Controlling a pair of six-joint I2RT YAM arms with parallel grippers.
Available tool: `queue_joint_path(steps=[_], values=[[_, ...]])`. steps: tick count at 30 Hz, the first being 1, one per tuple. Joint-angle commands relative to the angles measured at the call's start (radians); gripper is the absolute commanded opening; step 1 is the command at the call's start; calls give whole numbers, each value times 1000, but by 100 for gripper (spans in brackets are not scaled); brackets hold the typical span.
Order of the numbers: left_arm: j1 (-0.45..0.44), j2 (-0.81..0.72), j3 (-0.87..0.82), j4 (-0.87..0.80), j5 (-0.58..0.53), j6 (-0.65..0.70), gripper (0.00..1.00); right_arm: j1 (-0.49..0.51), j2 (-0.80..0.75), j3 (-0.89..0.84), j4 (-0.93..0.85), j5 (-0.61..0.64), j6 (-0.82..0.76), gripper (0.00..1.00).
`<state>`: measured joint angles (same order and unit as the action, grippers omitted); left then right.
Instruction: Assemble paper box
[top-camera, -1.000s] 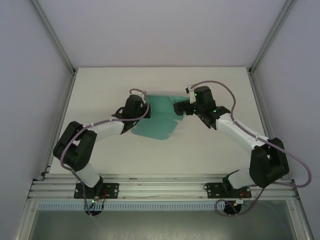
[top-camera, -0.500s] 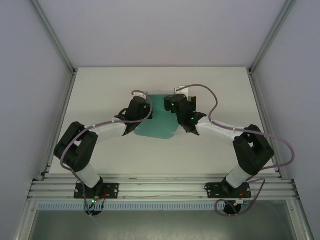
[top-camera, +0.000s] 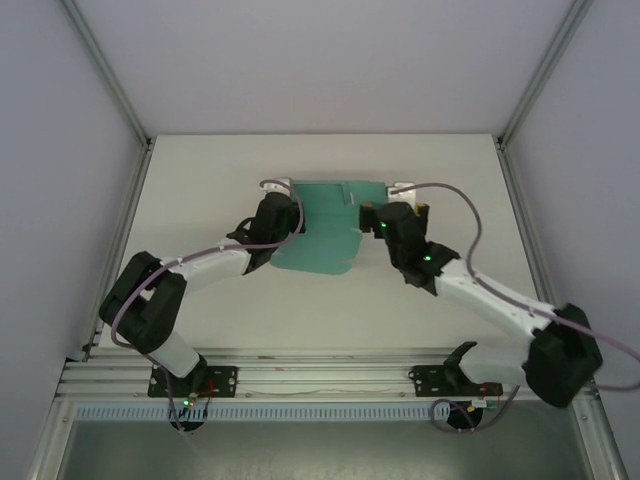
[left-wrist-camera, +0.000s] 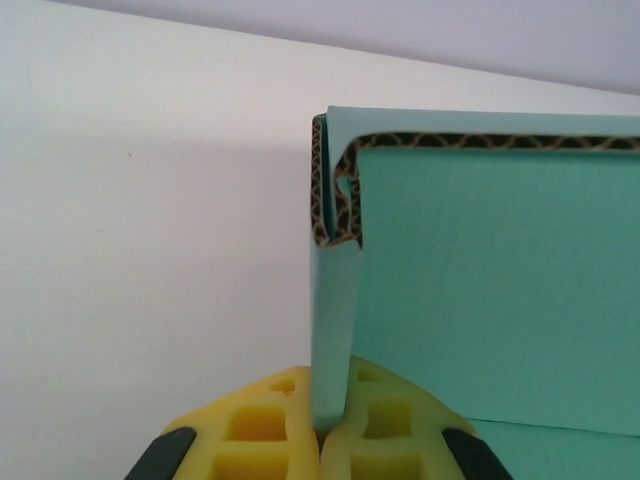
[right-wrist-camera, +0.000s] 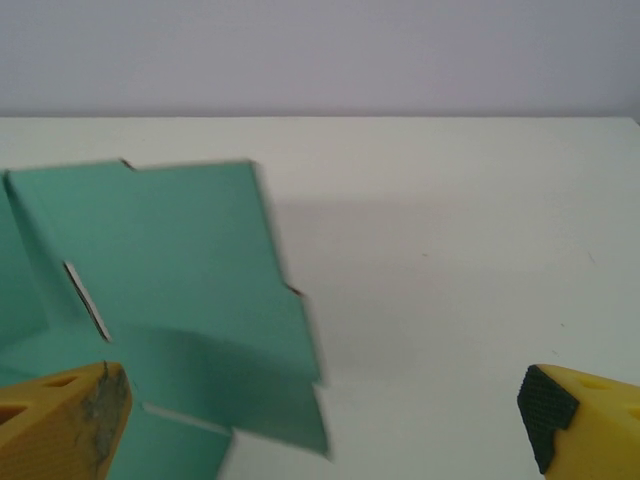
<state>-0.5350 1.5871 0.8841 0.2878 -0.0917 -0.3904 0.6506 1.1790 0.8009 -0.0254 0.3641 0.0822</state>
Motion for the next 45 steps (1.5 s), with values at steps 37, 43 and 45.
queue_joint_path(steps=[37, 43, 45], values=[[-13, -70, -164, 347, 248, 173, 0, -42, 117, -26, 165, -171, 13, 100], [-16, -39, -127, 313, 205, 150, 0, 64, 205, -29, 279, 102, 29, 100], [-20, -27, -111, 300, 180, 138, 0, 91, 244, -15, 291, 167, 32, 100]])
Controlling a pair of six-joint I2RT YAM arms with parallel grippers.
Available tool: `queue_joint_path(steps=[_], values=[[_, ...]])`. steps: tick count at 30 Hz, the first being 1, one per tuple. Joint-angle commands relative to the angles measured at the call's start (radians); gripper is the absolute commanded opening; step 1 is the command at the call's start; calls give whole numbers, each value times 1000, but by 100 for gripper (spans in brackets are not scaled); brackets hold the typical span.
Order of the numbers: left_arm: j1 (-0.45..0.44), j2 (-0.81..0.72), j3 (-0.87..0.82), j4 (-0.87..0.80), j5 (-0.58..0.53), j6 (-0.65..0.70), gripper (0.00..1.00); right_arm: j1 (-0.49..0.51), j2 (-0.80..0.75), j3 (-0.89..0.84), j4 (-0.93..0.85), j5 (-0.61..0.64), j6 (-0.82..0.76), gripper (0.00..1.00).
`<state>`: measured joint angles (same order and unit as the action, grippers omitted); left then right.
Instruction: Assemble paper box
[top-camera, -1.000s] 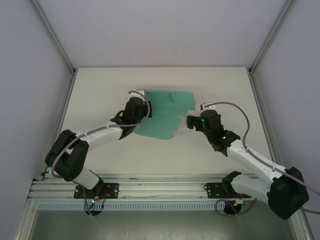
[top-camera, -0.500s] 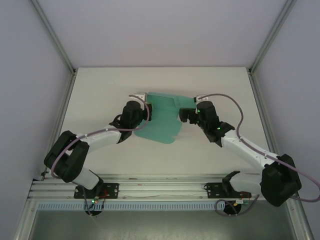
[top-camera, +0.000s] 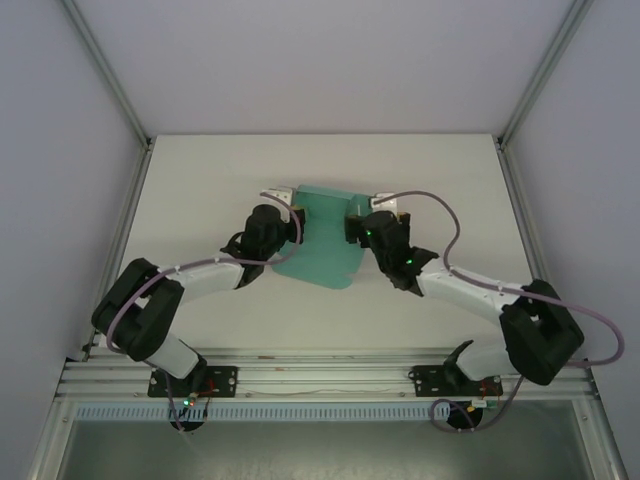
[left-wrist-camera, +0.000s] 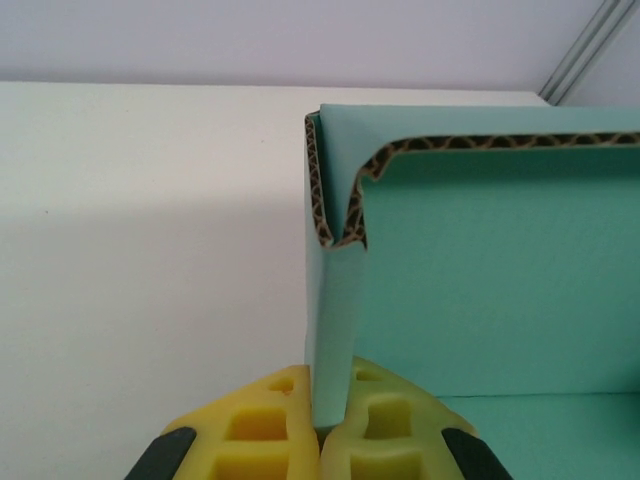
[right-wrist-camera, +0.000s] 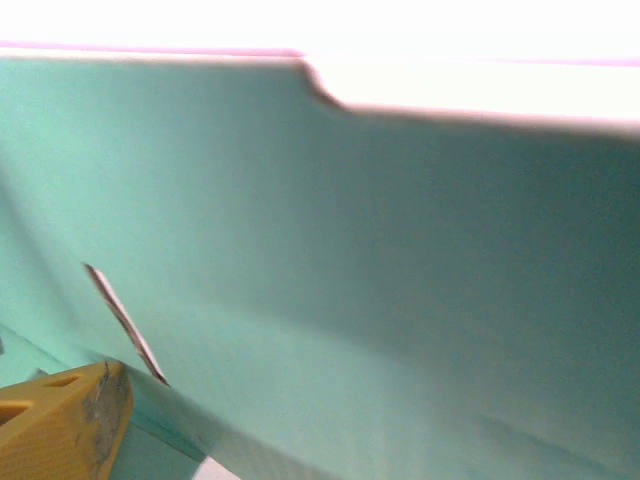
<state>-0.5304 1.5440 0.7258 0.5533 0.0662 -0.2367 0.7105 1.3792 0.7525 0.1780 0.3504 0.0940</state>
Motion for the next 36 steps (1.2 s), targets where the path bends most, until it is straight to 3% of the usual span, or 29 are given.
queue_joint_path(steps=[1, 7, 13, 20, 23, 28, 33, 36], values=[[-26, 22, 52, 29, 3, -22, 0, 41, 58, 44, 86, 207, 13, 100], [-26, 31, 90, -60, -122, -65, 0, 49, -27, 32, -25, 168, 10, 100], [-26, 24, 87, -87, -143, -68, 0, 9, -317, -48, -249, -73, -23, 100], [-25, -3, 71, -77, -100, -59, 0, -257, -632, -108, -348, -356, 13, 100], [-25, -16, 67, -77, -68, -50, 0, -399, -614, -71, -401, -516, 25, 95], [-25, -35, 53, -72, -37, -39, 0, -566, -414, 25, -441, -746, 10, 83], [-25, -23, 81, -127, -86, -50, 0, -576, -272, 111, -462, -1038, -112, 79], [-25, -10, 90, -129, -76, -53, 0, -568, -255, 103, -435, -1138, -141, 78]])
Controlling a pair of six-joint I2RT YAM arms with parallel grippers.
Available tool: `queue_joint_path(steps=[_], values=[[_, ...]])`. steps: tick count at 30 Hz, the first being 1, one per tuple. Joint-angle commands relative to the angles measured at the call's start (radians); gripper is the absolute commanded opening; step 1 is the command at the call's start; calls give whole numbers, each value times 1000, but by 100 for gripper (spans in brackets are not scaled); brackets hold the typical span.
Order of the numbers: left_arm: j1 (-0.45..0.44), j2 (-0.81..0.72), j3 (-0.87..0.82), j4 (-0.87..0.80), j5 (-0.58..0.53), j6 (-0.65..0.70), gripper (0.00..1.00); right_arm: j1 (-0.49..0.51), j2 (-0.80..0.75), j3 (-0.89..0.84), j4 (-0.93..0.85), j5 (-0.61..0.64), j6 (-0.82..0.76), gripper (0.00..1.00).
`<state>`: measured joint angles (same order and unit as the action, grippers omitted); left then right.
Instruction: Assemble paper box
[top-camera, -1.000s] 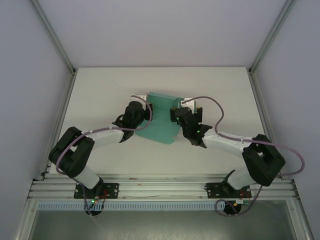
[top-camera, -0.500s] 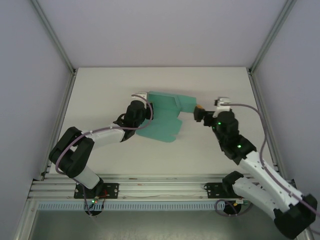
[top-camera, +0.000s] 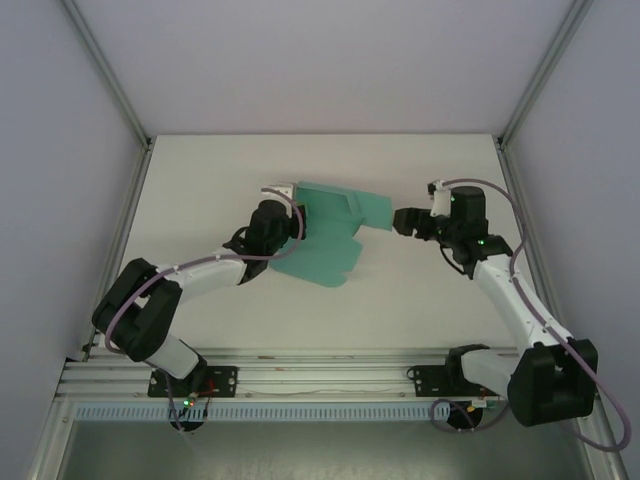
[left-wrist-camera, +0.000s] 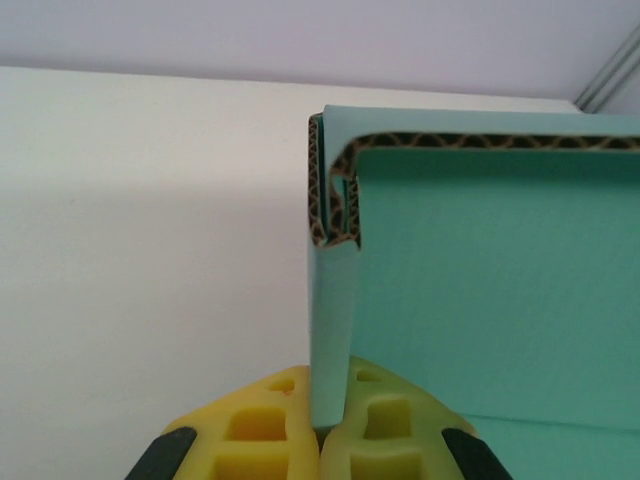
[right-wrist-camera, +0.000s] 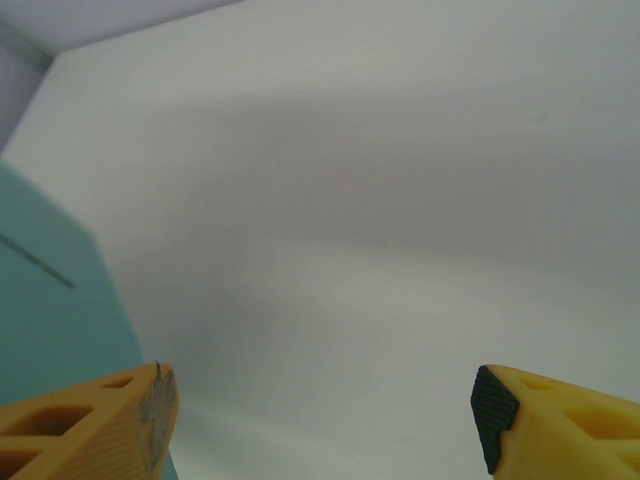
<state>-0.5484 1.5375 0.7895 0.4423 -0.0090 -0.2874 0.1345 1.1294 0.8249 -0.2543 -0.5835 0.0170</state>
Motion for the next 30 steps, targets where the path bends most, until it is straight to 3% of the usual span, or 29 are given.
queue_joint_path(steps=[1, 6, 12, 19, 24, 30], values=[[-7, 0, 26, -15, 2, -4, 0, 12, -2, 28, 7, -219, -72, 78], [-7, 16, 56, -58, -14, 0, 0, 68, 18, 36, 12, -264, -104, 75], [-7, 26, 58, -76, -32, 9, 0, 80, -46, 18, 15, -205, -93, 78], [-8, 12, 42, -72, -29, 15, 0, 47, -126, 10, -33, -181, -93, 81], [-7, -16, 22, -69, -19, 22, 0, 5, -151, 15, -69, -81, -65, 86], [-7, -22, 19, -66, 9, 24, 0, 5, -92, 33, -20, -170, -103, 88]])
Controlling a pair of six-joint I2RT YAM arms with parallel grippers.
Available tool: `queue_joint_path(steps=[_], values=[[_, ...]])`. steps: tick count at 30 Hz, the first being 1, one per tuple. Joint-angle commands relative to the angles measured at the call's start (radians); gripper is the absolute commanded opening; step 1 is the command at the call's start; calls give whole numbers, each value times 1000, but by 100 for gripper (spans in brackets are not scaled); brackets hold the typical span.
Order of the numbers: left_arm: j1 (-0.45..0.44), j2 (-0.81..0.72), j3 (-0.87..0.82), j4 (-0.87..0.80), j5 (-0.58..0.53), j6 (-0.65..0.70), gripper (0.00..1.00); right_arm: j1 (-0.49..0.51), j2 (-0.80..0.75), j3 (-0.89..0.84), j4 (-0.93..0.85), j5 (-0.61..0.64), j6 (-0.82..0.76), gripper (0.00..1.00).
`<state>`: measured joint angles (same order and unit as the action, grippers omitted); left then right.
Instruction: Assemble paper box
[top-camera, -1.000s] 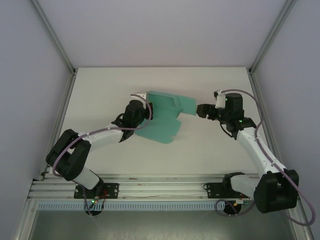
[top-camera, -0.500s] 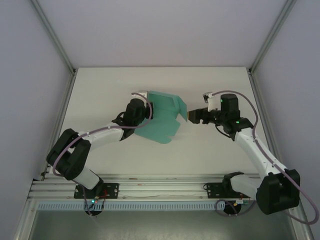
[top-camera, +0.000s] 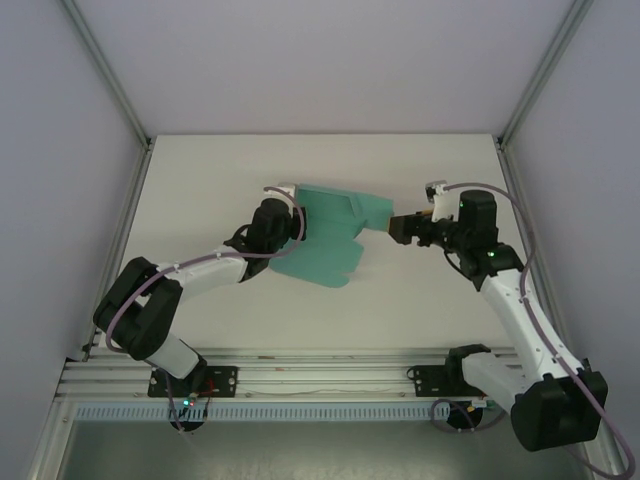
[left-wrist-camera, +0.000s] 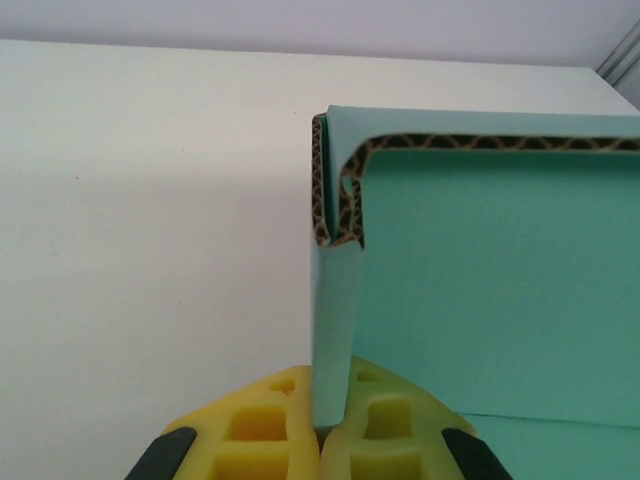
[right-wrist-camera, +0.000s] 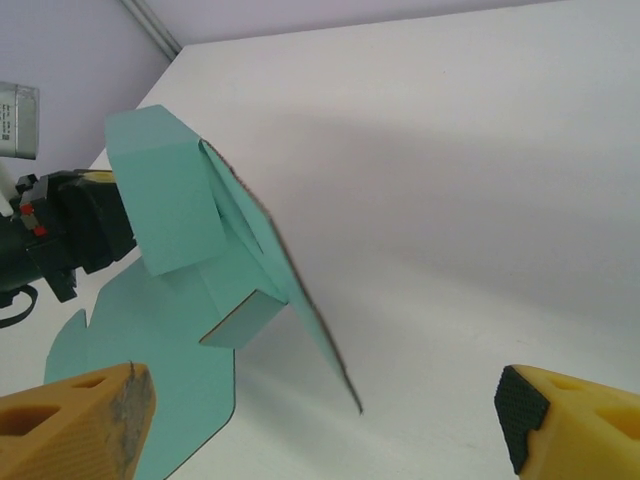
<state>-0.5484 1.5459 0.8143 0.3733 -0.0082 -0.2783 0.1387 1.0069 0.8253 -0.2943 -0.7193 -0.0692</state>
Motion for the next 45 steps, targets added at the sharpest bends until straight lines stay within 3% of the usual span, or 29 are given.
queue_joint_path(steps=[1, 7, 10, 13, 16, 19, 21, 26, 29, 37, 45], values=[[-8, -28, 0, 2, 8, 12, 0, 5, 52, 40, 28, -54, -14, 86], [-7, -14, 22, -9, 11, -11, 0, 72, 185, 114, 29, 19, 1, 73], [-8, -7, 32, -13, 19, -14, 0, 114, 233, 151, 28, 76, 14, 57], [-8, -4, 41, -20, 12, -22, 0, 148, 270, 186, 8, 139, 35, 32], [-8, -3, 48, -21, -3, -38, 0, 192, 290, 216, -22, 229, 52, 19], [-8, 5, 68, -40, -13, -52, 0, 279, 318, 262, -83, 411, 63, 14], [-9, 10, 79, -49, -13, -62, 0, 355, 355, 309, -144, 618, 99, 12], [-10, 14, 86, -63, -34, -102, 0, 519, 535, 498, -384, 1185, 335, 5], [-13, 5, 84, -68, -33, -108, 0, 556, 684, 651, -572, 1375, 450, 3], [-17, -9, 62, -65, -51, -118, 0, 608, 912, 910, -735, 1512, 488, 3], [-15, 12, 68, -65, -62, -131, 0, 620, 775, 751, -437, 1216, 361, 9]])
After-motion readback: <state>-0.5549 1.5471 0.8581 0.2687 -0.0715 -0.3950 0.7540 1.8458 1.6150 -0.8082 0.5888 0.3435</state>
